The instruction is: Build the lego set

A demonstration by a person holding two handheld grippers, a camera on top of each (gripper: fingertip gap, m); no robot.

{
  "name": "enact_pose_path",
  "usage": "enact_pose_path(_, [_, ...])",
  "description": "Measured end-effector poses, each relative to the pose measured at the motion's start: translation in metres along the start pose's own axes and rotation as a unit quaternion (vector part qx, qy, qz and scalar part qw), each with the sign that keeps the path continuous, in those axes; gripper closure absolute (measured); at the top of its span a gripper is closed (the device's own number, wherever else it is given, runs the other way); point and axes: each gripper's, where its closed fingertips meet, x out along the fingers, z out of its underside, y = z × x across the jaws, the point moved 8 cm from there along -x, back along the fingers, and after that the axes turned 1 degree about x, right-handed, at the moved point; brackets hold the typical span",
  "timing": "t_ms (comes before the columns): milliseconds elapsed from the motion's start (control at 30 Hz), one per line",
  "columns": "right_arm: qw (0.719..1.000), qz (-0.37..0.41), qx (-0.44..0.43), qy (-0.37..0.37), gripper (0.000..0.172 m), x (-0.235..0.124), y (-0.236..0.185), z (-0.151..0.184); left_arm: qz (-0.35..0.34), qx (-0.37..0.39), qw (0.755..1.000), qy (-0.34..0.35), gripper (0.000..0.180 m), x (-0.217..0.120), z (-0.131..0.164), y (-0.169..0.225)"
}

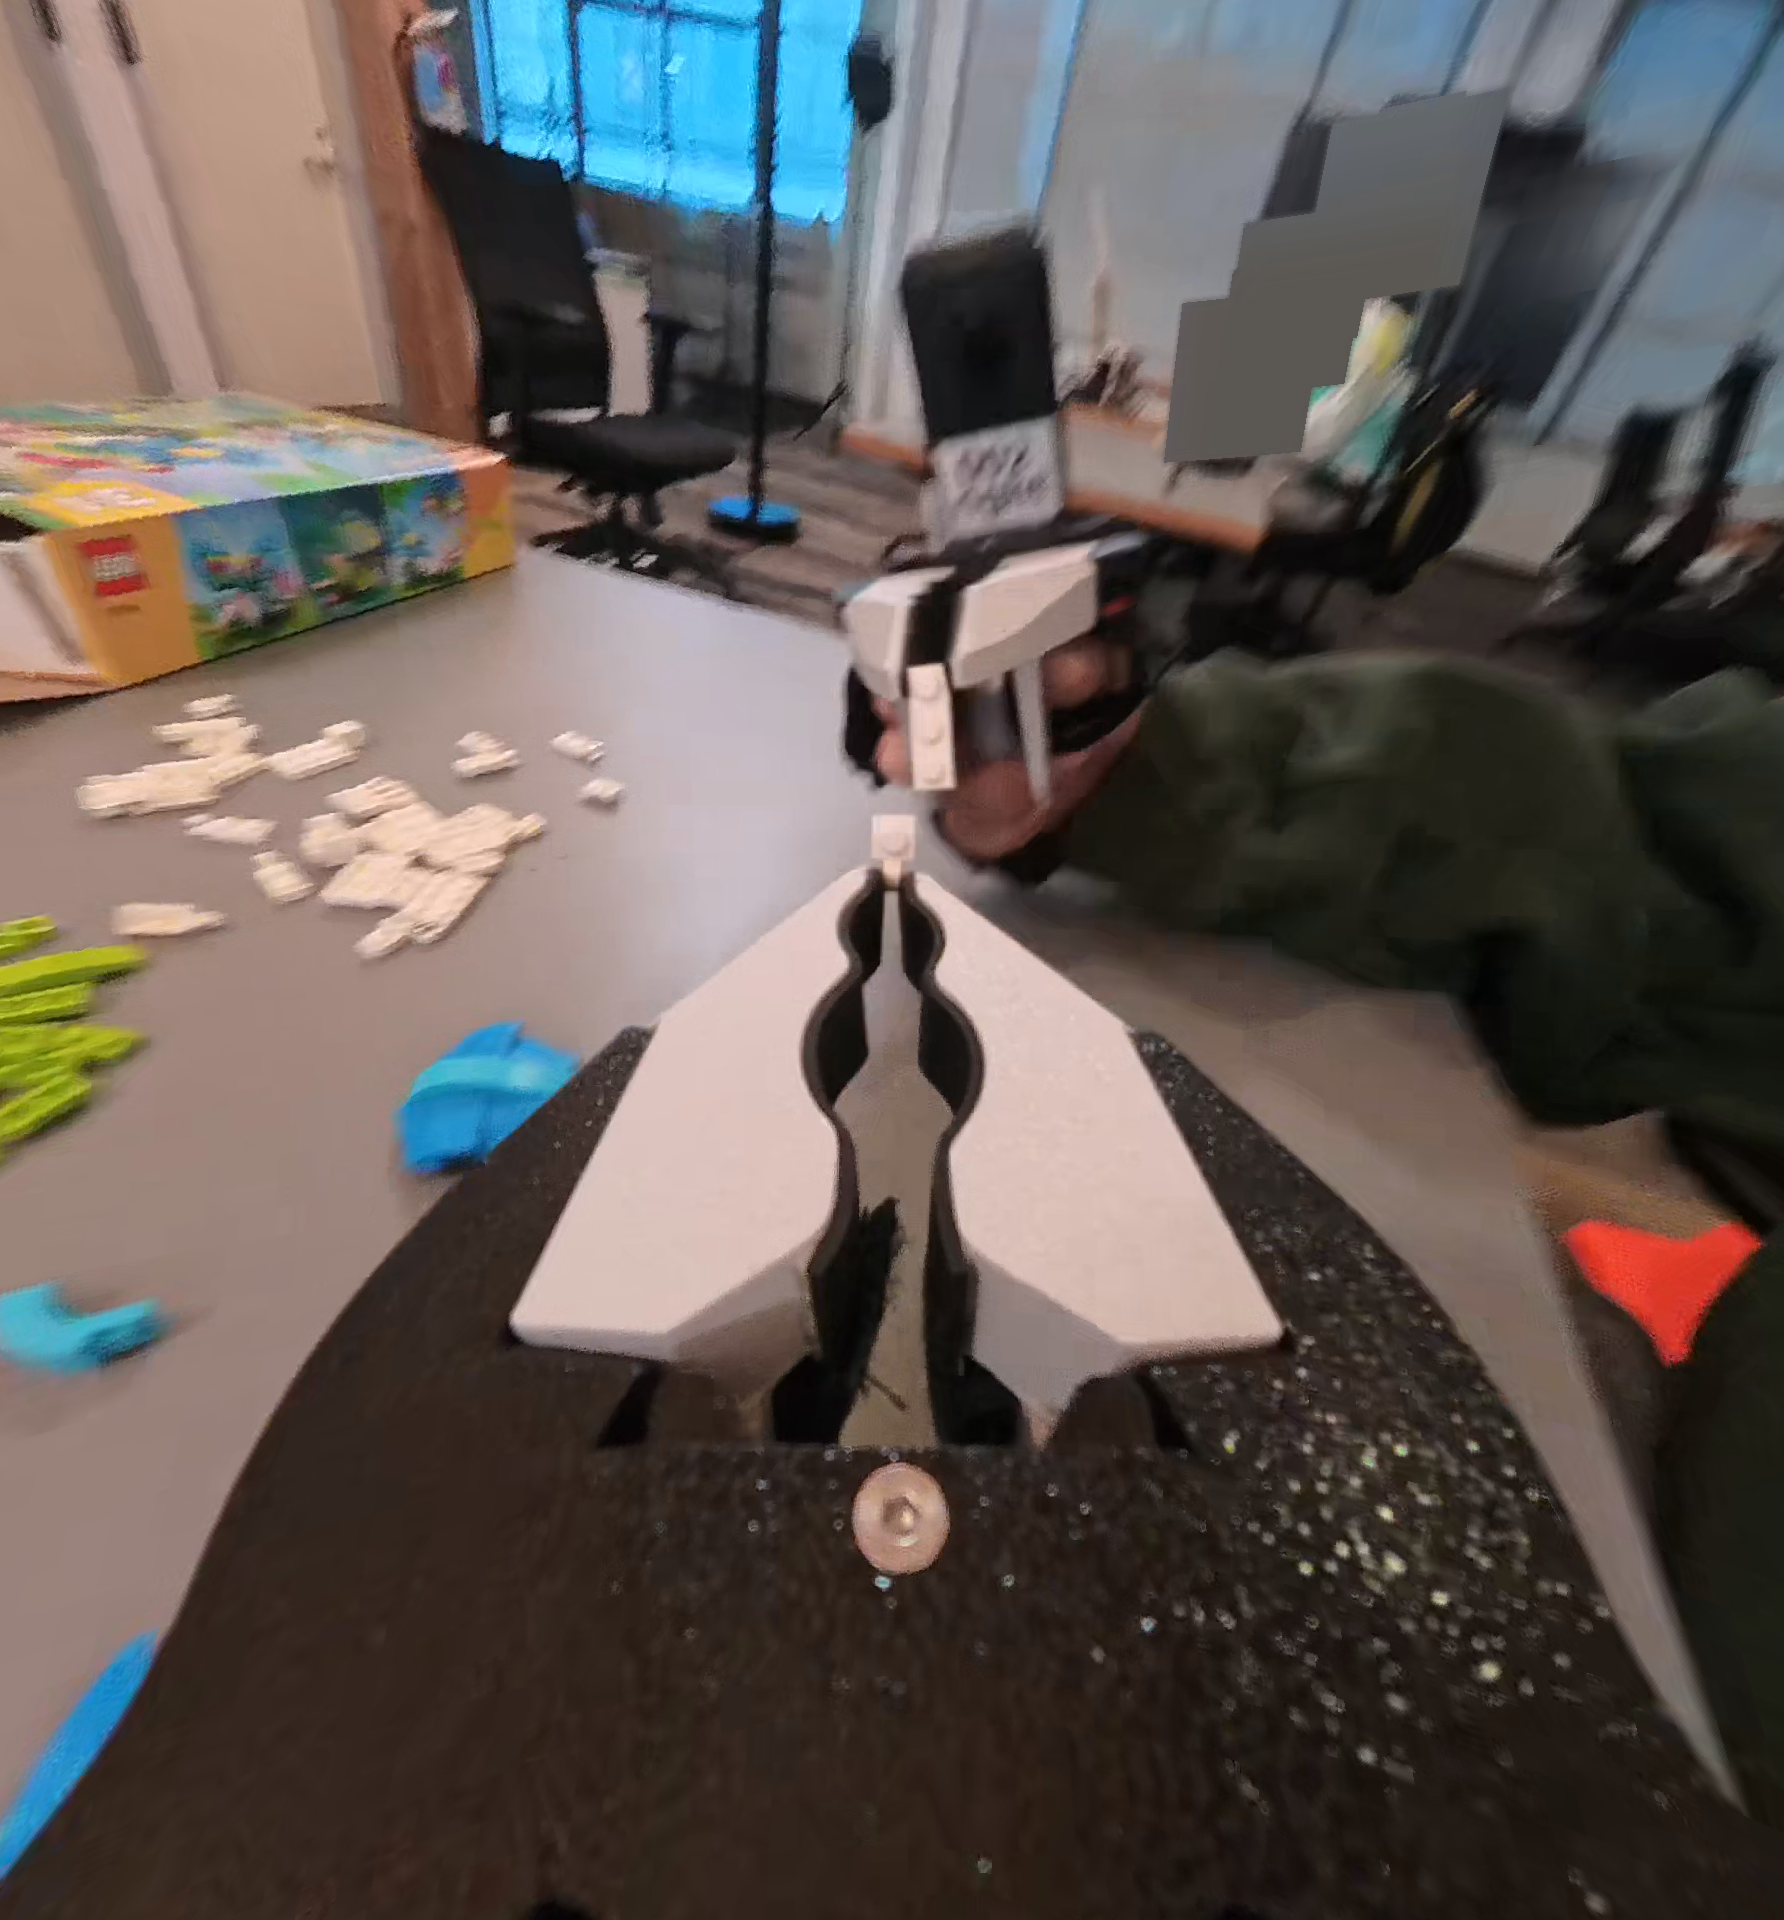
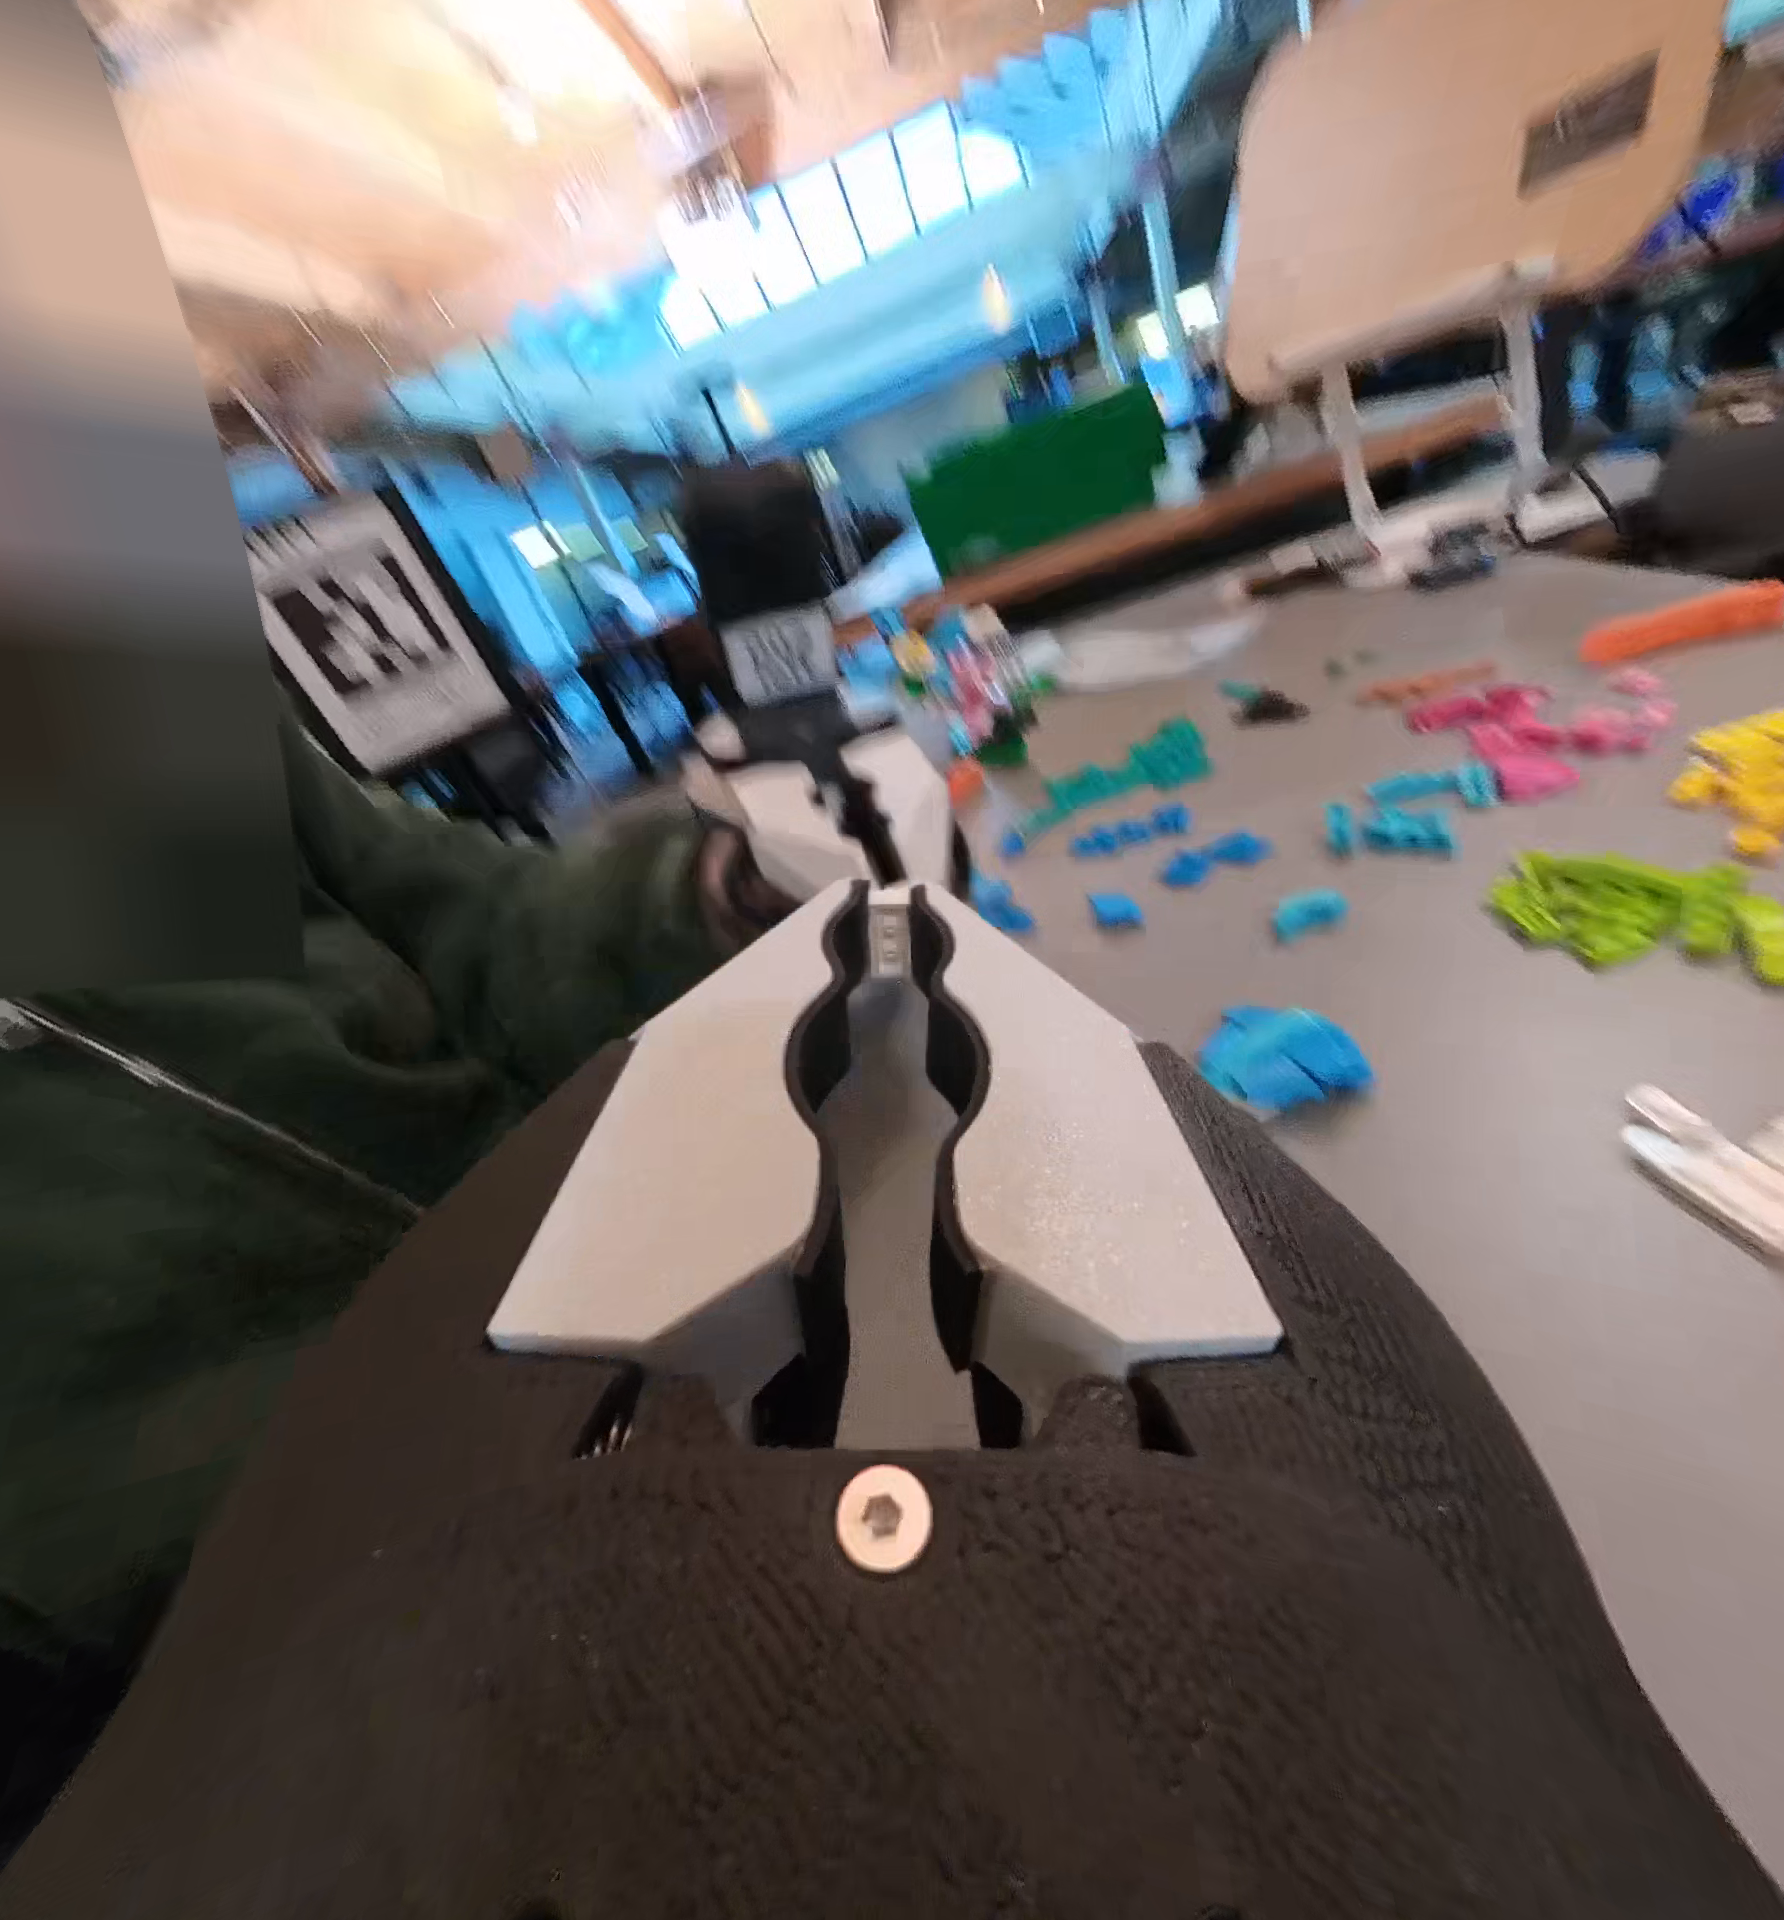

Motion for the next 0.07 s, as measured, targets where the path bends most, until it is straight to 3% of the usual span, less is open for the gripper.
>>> enact_pose_path(67, [0.993,0.054,-0.046,-0.096,0.164,-0.0011,0.0039,0.0099,-0.038,0.030,0.998,-0.043,0.180,-0.0051,0.0038,-0.0058])
